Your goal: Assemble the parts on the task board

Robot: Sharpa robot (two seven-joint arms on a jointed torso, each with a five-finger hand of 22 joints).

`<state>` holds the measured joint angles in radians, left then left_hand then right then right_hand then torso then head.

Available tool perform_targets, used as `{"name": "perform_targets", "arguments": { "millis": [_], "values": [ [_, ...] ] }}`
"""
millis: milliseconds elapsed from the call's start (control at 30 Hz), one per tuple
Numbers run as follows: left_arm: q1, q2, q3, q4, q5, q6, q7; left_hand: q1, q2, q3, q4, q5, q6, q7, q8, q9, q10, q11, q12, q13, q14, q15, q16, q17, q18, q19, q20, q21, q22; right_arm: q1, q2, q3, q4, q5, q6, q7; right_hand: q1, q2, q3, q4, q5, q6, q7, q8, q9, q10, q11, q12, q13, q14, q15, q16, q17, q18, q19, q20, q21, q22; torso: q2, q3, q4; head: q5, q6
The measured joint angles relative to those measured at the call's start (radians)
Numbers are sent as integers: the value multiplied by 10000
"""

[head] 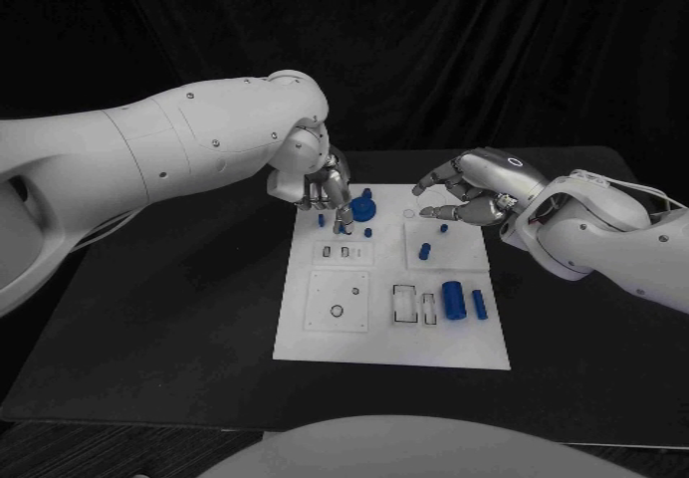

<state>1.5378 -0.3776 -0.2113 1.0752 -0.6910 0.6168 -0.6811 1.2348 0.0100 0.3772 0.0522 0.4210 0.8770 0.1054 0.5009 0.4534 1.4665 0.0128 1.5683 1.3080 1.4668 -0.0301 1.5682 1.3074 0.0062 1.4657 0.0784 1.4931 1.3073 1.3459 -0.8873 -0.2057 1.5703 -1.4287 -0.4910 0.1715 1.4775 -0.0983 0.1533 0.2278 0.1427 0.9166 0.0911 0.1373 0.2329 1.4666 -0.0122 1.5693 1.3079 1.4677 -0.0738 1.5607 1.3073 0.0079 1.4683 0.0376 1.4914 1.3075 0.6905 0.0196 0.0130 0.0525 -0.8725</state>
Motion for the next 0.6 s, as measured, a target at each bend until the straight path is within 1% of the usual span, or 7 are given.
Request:
{"name": "perform_targets", "arguments": {
  "millis": [267,333,400,500,600],
  "values": [
    [-73,145,-1,-159,-1,130,-129,-66,14,0,-1,-13,2,0,-15,61,0,0,0,0,0,0,0,0,1,0,0,0,0,1,-116,0,57,-2,52,-79,0,0,-28,28,0,0,0,0,0,0,0,0,0,-35,34,0,0,0,0,0,0,-1,12,9,-33,164,0],
    [-86,154,-1,-179,-1,160,-144,-92,40,0,-1,-157,2,0,-15,83,0,0,0,0,0,0,0,0,0,0,0,0,0,1,-137,0,61,-2,75,-106,0,0,-28,27,0,0,0,0,0,0,0,0,0,-35,34,0,0,0,0,0,0,-1,12,13,-38,178,0],
    [-104,156,-1,-203,-1,176,-154,-118,67,0,-1,-209,2,0,-16,96,0,0,0,0,0,0,0,0,1,0,0,0,0,2,-139,0,61,-2,94,-127,0,0,-27,28,-1,0,0,0,0,0,0,0,0,-35,34,0,0,0,0,0,0,-1,8,15,-37,204,0],
    [-172,172,1,-293,-1,202,-169,-127,77,0,-2,-212,2,0,-17,116,0,0,0,0,0,0,0,0,1,0,0,0,0,2,-132,0,60,-2,139,-157,0,0,0,55,-1,0,0,0,1,0,0,0,0,-35,34,0,0,0,0,0,0,-1,5,19,-26,209,0],
    [-258,199,1,-380,-3,227,-180,-127,78,0,-3,-214,3,0,-18,116,0,0,0,0,0,0,0,0,0,0,0,0,0,3,-100,0,47,-2,187,-181,0,0,0,55,-1,14,13,37,-3,0,0,0,0,-35,34,0,0,0,0,0,0,-2,-1,27,-7,173,1]
  ]
}}
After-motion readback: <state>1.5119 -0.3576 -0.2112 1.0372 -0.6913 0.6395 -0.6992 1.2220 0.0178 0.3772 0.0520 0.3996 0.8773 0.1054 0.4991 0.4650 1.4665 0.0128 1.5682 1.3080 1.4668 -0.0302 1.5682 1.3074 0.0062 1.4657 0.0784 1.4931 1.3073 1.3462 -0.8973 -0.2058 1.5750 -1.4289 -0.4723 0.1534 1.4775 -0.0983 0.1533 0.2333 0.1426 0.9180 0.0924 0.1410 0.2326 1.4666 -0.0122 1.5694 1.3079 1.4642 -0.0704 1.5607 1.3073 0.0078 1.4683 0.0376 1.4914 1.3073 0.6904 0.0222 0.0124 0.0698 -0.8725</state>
